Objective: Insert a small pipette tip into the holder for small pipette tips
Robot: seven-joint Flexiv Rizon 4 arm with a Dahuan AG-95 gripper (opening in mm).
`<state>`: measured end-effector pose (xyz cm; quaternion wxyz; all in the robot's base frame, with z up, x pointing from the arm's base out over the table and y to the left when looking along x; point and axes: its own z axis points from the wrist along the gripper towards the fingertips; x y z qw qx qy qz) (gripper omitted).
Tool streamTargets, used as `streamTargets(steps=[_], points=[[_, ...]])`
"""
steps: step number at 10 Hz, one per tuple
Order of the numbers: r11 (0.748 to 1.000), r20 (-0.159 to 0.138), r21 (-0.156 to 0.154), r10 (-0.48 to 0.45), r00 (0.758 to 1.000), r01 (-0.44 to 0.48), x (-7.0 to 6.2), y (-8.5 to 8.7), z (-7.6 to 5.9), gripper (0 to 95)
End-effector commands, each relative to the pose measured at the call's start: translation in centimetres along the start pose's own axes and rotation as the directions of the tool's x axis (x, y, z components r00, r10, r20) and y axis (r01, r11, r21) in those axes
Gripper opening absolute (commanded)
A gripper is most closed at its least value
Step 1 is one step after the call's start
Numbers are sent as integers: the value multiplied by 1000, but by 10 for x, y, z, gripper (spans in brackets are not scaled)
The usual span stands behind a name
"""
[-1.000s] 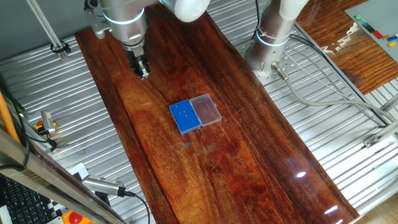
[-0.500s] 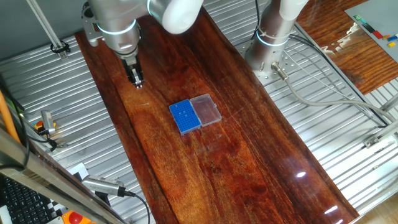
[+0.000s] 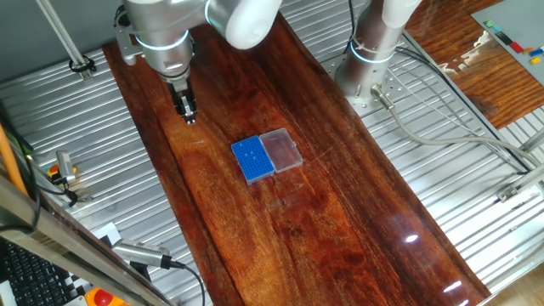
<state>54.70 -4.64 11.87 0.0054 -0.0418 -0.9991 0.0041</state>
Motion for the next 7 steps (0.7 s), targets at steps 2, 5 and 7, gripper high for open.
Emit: streamTargets(steps=[2,5,7], points=[[1000,-11,-1,-7,1000,7,-1,1,1,190],[1000,-10,-1,10,1000,-10,4,6,13,380],[1000,-5,4,16,1000,-16,9,14,25,380]])
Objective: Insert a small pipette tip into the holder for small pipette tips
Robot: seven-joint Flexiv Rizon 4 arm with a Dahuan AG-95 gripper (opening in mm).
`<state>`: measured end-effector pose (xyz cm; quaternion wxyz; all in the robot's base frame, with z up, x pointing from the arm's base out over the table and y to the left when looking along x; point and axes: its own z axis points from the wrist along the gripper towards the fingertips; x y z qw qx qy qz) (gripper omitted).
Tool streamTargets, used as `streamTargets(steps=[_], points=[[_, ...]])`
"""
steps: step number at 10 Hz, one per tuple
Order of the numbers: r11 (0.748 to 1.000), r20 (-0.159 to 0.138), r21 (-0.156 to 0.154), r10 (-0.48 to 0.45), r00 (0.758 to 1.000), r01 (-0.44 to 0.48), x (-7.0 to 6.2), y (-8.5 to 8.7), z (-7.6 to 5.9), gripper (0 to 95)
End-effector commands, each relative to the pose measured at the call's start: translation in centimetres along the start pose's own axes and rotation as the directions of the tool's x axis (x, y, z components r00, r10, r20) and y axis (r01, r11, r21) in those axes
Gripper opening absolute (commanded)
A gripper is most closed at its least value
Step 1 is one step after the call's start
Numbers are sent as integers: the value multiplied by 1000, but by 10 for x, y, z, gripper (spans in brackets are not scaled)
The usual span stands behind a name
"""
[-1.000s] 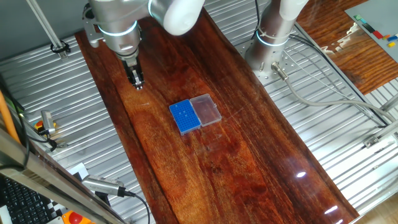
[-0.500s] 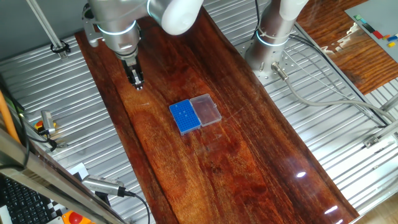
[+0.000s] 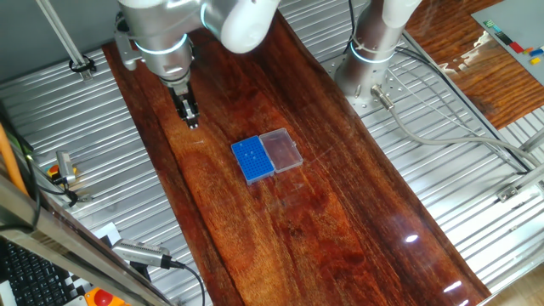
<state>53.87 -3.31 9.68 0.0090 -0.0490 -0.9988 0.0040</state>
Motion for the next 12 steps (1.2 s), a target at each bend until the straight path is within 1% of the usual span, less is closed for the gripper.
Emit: streamTargets(steps=[1,2,3,4,5,6,7,9,12], points=[[1000,5,7,4,1000,-4,1,6,15,380],[1000,8,7,9,1000,-9,3,9,21,380],[1000,11,7,5,1000,-5,4,8,23,380],[1000,-4,10,-3,1000,3,4,8,23,190],[1000,-9,6,-28,1000,28,4,8,23,190],[998,-21,5,-59,998,59,4,8,23,190],[997,-38,5,-70,997,70,4,8,23,190],[998,-43,7,-59,997,59,2,8,22,190],[999,-44,8,-37,998,37,-3,6,34,190]])
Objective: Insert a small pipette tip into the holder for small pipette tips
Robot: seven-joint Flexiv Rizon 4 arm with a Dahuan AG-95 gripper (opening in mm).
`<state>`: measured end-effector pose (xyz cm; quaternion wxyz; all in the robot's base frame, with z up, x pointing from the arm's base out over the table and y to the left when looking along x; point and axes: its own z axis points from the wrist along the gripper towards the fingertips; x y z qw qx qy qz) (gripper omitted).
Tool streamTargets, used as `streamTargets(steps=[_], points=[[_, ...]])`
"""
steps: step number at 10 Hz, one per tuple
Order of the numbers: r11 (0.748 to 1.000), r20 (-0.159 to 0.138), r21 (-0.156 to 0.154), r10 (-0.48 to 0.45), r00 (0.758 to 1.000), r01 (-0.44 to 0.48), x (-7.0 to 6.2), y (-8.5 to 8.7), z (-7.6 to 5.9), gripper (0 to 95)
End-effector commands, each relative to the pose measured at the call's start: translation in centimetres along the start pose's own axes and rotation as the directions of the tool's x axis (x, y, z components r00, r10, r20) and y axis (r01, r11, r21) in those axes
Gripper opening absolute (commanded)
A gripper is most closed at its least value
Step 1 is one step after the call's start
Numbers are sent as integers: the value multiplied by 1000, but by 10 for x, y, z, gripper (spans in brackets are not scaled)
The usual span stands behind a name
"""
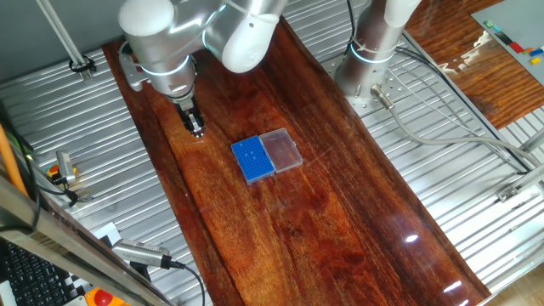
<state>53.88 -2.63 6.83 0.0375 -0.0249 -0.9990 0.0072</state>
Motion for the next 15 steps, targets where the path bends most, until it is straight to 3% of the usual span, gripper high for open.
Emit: streamTargets(steps=[1,8,15], points=[[1000,14,-2,15,1000,-15,-4,-2,8,190],[998,15,-7,63,998,-62,-12,-4,28,190],[998,19,-8,65,998,-65,-3,-4,35,190]])
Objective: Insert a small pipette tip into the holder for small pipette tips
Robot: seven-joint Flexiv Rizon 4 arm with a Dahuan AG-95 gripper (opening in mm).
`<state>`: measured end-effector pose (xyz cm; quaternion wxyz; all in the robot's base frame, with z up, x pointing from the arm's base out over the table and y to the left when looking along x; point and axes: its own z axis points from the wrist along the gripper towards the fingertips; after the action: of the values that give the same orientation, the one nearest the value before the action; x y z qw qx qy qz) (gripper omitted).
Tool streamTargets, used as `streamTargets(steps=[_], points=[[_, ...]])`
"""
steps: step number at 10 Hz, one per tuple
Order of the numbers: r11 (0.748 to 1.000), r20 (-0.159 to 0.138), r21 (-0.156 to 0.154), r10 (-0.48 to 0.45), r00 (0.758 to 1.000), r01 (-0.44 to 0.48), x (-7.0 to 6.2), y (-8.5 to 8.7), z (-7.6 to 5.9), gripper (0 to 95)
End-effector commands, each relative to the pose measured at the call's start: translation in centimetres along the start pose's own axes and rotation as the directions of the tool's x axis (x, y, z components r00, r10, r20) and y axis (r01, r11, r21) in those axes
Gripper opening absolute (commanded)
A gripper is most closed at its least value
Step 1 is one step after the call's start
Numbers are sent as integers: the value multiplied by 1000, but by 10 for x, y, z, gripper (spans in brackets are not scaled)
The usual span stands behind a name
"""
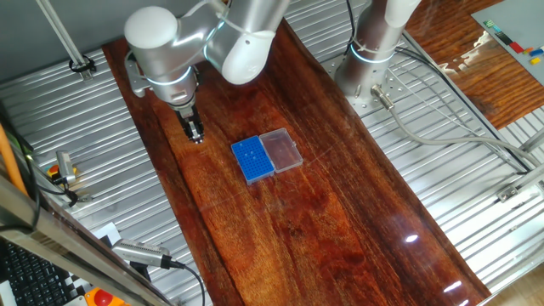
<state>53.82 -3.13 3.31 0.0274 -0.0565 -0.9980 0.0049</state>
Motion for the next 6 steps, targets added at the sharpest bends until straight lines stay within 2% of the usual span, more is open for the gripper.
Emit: streamTargets(steps=[1,6], points=[[1000,-1,0,2,1000,-2,0,0,0,190],[1000,6,3,-8,1000,8,0,0,-1,190]])
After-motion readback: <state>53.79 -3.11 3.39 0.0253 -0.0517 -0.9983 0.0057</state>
